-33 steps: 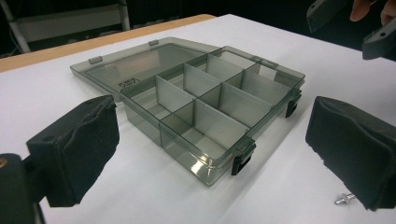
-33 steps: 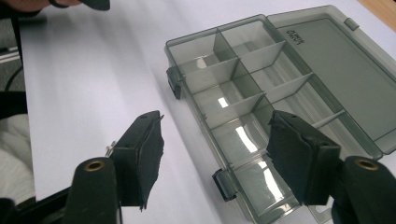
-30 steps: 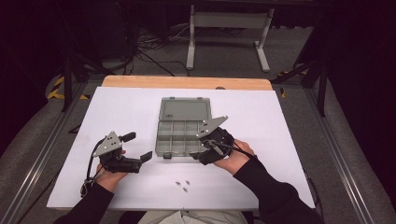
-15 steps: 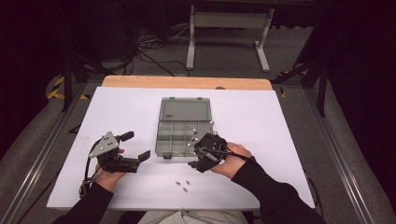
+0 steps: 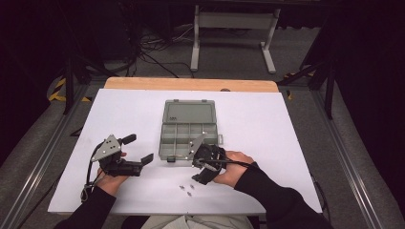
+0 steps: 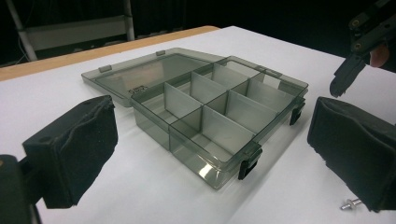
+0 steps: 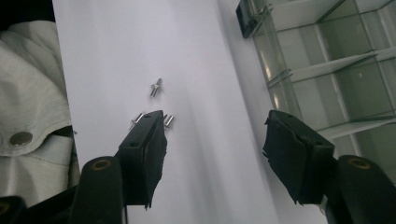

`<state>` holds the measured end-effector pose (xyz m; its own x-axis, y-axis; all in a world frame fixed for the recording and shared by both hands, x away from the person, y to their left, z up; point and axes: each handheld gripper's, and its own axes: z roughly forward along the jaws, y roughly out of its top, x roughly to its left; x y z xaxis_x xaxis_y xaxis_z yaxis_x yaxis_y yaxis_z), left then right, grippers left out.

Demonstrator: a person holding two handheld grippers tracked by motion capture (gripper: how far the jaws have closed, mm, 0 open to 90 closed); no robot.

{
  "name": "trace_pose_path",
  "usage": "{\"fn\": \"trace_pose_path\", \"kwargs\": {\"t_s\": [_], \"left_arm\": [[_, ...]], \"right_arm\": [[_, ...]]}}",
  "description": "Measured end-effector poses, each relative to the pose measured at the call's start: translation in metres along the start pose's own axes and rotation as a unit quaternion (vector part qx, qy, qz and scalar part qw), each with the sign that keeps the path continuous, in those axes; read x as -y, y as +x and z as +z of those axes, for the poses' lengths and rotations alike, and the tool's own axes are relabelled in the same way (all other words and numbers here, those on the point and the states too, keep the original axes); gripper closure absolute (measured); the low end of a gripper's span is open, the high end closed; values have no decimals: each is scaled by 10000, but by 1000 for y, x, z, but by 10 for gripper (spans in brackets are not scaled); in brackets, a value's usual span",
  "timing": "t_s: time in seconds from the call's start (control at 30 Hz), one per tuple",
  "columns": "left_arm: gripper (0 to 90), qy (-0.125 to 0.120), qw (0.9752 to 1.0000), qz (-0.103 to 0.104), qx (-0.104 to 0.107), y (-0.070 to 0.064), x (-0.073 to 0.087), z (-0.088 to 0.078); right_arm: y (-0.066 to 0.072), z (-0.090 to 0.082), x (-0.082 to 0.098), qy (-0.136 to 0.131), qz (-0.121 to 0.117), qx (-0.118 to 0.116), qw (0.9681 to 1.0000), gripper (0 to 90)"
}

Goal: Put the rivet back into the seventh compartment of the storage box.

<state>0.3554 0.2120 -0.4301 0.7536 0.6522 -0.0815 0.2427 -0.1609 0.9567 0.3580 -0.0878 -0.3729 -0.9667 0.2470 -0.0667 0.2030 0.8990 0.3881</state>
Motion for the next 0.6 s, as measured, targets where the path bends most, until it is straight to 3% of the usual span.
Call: {"fn": "trace_pose_path", "kwargs": {"t_s": [0.17, 0.6], "left_arm": [[23, 4, 10000, 20, -12, 0, 0, 0], [24, -11, 10000, 7, -35, 1, 0, -1]], "right_arm": [[3, 8, -2, 227, -42, -90, 9997, 396], [10, 27, -4, 267, -141, -121, 9995, 412]]}}
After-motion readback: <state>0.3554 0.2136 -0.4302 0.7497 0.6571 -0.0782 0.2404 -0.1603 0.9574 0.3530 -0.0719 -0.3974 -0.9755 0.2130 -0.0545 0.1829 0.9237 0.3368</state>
